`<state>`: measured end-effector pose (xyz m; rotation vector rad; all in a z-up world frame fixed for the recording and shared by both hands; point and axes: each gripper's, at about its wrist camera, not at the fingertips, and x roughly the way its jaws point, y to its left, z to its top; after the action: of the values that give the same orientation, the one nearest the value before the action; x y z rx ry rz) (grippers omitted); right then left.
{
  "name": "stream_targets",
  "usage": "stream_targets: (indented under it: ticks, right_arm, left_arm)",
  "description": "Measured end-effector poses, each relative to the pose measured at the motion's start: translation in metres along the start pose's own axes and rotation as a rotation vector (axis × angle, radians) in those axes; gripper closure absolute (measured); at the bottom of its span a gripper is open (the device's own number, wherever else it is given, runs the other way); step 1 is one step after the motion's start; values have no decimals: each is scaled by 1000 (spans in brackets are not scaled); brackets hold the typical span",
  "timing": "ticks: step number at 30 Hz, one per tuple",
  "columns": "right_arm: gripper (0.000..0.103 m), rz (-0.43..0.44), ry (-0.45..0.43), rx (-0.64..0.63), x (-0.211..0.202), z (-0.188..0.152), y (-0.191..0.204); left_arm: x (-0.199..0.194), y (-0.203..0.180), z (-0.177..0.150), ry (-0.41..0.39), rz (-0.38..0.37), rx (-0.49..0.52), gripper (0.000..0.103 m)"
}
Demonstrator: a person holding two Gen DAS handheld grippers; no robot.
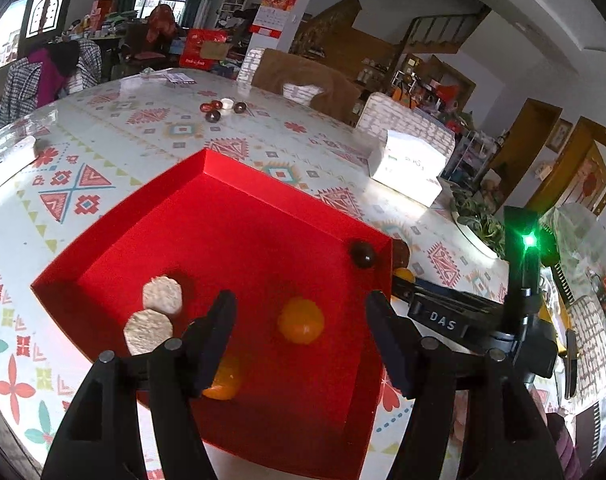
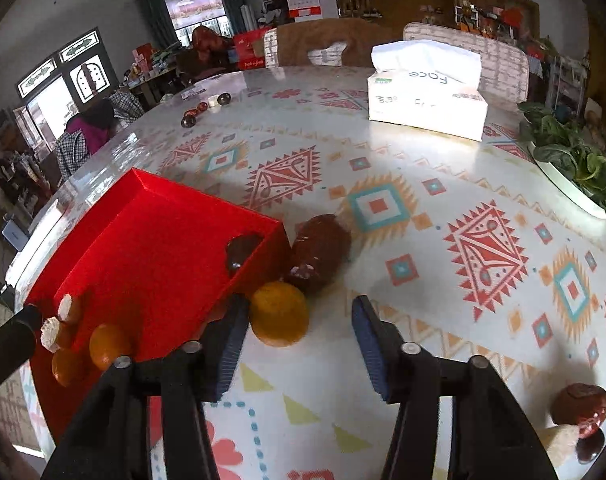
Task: Organize fruits
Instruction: 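Carry both items to the red tray and release them inside, then grasp an orange with the left tool while the right tool grasps another orange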
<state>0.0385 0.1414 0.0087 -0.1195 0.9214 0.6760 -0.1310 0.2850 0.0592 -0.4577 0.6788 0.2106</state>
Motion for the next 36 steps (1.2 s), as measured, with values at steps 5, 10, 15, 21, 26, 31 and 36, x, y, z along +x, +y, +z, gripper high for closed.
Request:
stream_targets:
  ticks: [5, 10, 15, 21, 26, 31, 36]
  right_arm:
    - [71, 8, 3, 20, -11, -8, -2]
    - [72, 25, -56, 69, -60, -25, -19]
    - [71, 47, -140, 137, -132, -58, -54]
    - [71, -32, -185, 240, -187, -109, -109]
    - [71, -45, -184, 306, -199, -139, -143]
    - [71, 3, -203, 353, -201, -149, -161]
    - [71, 40, -202, 368, -201, -157, -168]
  left_arm:
    - [1, -10, -4, 12, -3, 17, 37]
    - [-2, -34, -13, 33, -35, 73, 37]
    - [-1, -68, -26, 66, -97, 138, 37]
    - [25, -130, -64, 173, -194, 267, 37]
    - [49, -167, -73, 226, -228, 296, 37]
    - [78, -195, -59, 245, -224, 261, 37]
    - [106, -216, -69, 295, -183, 331, 45]
